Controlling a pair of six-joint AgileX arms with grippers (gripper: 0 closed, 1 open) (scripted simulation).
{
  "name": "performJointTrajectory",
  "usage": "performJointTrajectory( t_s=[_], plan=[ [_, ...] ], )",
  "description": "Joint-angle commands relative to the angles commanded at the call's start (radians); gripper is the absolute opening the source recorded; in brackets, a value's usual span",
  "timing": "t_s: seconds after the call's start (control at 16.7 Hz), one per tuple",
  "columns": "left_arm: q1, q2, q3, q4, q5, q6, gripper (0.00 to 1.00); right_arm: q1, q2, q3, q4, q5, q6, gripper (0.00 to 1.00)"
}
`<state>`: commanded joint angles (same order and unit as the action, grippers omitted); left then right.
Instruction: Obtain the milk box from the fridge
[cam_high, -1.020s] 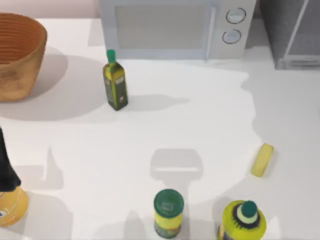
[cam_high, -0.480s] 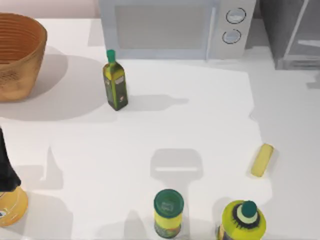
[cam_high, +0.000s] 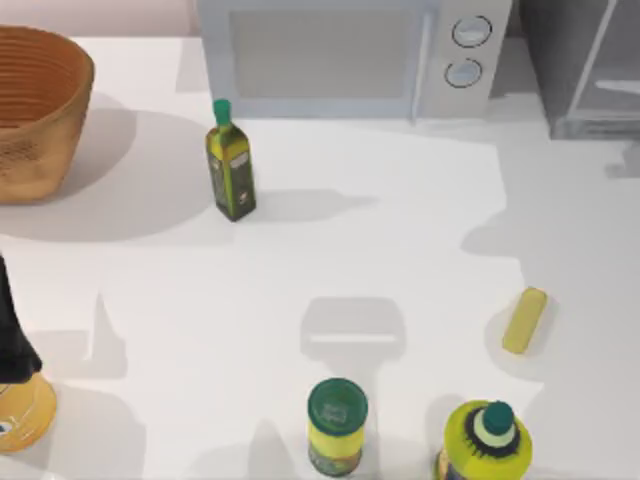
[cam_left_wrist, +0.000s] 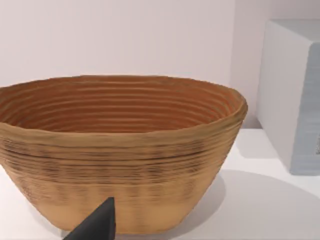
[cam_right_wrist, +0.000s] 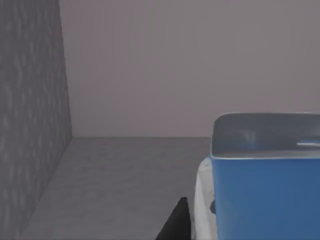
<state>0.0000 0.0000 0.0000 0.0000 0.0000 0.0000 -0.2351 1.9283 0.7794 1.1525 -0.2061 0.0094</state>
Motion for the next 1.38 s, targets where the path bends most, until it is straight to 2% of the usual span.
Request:
performJointTrajectory(
  t_s=[0.3,0.96,1.2,1.38],
  plan=[
    [0.000,0.000,0.000,0.000,0.000,0.000,1.00,0.044,-0.375,-0.146,-0.219,0.042,-0.006,0.00],
    [0.000,0.000,0.000,0.000,0.000,0.000,1.00,0.179,-1.565,-0.627,-0.914,0.160,-0.004,0.00],
    [0.000,0.000,0.000,0.000,0.000,0.000,1.00,0.218,-1.831,-0.738,-1.085,0.192,-0.007,0.00],
    [0.000,0.000,0.000,0.000,0.000,0.000,1.00,0.234,-1.920,-0.776,-1.147,0.205,-0.009,0.00]
  ],
)
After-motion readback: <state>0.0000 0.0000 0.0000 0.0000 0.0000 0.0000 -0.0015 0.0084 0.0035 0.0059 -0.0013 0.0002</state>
